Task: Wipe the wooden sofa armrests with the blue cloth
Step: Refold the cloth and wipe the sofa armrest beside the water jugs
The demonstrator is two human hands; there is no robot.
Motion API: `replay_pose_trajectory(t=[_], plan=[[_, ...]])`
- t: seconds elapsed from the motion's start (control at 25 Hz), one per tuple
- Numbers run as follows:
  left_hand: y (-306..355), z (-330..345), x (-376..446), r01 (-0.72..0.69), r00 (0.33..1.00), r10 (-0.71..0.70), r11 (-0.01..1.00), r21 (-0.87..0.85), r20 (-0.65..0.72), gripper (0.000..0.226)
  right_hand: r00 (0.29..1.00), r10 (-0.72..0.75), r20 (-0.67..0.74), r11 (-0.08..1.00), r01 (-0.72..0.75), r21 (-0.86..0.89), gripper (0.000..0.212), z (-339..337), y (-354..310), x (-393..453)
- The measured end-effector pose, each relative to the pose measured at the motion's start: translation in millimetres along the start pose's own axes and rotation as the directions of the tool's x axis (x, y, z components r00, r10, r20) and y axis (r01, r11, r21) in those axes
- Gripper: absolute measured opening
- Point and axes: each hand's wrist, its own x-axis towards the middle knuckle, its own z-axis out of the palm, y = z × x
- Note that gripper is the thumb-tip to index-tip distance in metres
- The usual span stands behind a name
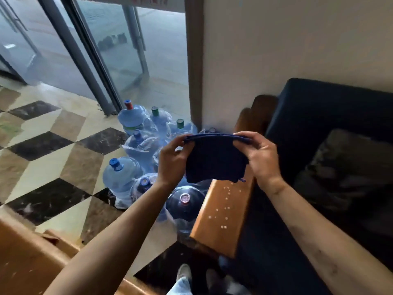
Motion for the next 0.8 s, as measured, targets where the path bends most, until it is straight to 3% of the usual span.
replay_pose_trajectory(t=[0.12,0.4,0.52,0.68,0.8], plan=[[-6.4,14.1,10.5,0.013,0.989,-0.002,0.997,-0.078,0.145,0.035,0.991,-0.024,-0.133,0.999,0.021,-0.024,0.023,-12.8,2.1,-12.8],[-13.4,38.7,9.3,-0.003,0.944,0.039,0.994,-0.108,0.329,0.022,0.955,-0.058,-0.29,0.994,0.027,-0.109,0.023,-34.8,5.2,-44.7],[-17.2,50.1,2.2,0.04,0.93,-0.002,0.995,-0.097,0.367,0.028,0.942,-0.024,-0.334,0.993,-0.018,-0.12,0.018,-44.5,12.8,-54.3],[-47.5,52.9,-12.4,0.101,0.932,-0.084,0.994,-0.032,0.351,0.017,0.941,0.061,-0.334,0.988,-0.105,-0.116,0.017,-47.8,43.4,-63.8],[-89.0,50.3,-36.7,0.198,0.902,-0.2,0.979,0.044,0.383,0.021,0.918,0.198,-0.344,0.969,-0.236,-0.073,0.017,-40.8,91.2,-79.3]])
